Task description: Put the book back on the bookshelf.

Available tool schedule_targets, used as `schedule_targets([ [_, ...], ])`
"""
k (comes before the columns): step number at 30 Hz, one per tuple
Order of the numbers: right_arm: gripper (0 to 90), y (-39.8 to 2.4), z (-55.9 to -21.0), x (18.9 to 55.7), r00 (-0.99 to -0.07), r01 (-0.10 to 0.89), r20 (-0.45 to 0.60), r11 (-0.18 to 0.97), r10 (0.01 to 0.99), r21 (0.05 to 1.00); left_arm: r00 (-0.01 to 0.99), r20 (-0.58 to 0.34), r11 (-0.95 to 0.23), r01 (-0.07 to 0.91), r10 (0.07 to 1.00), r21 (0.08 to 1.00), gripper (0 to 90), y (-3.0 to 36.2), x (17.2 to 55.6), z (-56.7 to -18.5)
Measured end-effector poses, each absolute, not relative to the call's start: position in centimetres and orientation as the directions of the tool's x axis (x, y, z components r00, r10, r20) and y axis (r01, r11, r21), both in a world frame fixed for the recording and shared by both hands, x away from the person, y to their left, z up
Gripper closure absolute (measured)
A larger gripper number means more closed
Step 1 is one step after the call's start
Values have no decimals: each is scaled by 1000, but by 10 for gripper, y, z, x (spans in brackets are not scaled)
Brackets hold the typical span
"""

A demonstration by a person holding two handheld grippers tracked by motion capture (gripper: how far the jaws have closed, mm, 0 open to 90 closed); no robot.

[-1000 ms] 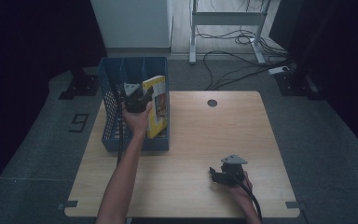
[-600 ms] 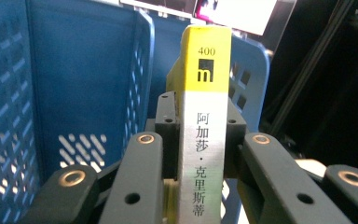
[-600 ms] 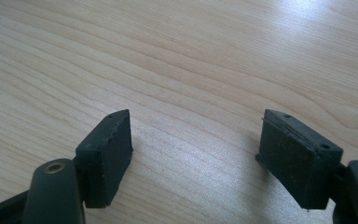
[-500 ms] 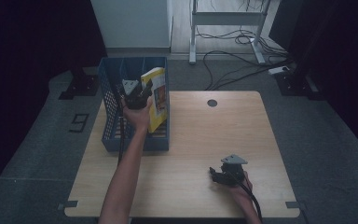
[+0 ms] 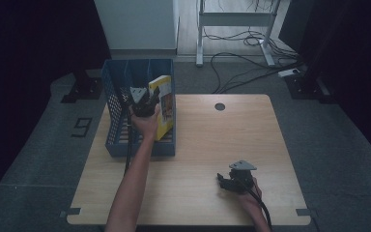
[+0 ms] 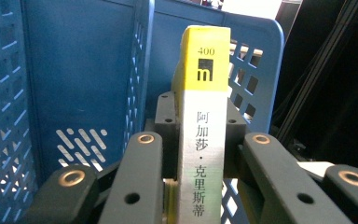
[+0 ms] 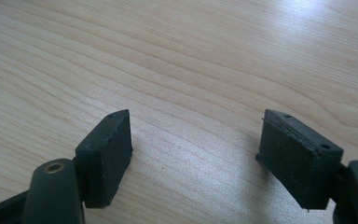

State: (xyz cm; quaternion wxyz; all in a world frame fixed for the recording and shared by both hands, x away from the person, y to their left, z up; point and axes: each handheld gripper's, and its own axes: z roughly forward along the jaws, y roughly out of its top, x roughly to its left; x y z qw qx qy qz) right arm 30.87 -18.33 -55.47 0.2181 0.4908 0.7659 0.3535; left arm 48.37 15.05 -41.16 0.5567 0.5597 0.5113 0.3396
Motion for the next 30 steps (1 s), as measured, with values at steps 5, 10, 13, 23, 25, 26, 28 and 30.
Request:
schedule_targets([
  [5, 244, -184, -555, 309, -424, 596, 11, 270, 905, 756, 259, -200, 151, 199, 945, 968, 748, 153, 478, -413],
  [10, 244, -184, -555, 309, -424, 597, 12, 269, 906, 756, 292, -197, 140, 204, 936, 969, 739, 155, 465, -415],
  [13, 244, -184, -555, 308, -425, 597, 12, 271, 905, 755, 302, -199, 136, 216, 932, 967, 734, 155, 461, -414],
  [23, 244, -183, -555, 308, -424, 598, 13, 270, 905, 755, 337, -212, 122, 269, 917, 955, 722, 165, 443, -413],
  [25, 244, -183, -555, 308, -424, 598, 13, 269, 906, 755, 344, -214, 120, 276, 914, 954, 720, 167, 440, -414],
  [26, 244, -183, -555, 308, -424, 598, 13, 269, 906, 755, 347, -213, 117, 277, 913, 954, 719, 167, 439, -414],
  [28, 244, -183, -555, 308, -424, 598, 13, 269, 906, 755, 357, -213, 110, 286, 909, 952, 715, 168, 435, -414],
  [30, 244, -183, -555, 308, -424, 598, 13, 269, 906, 755, 362, -220, 114, 292, 906, 950, 712, 170, 433, -415],
])
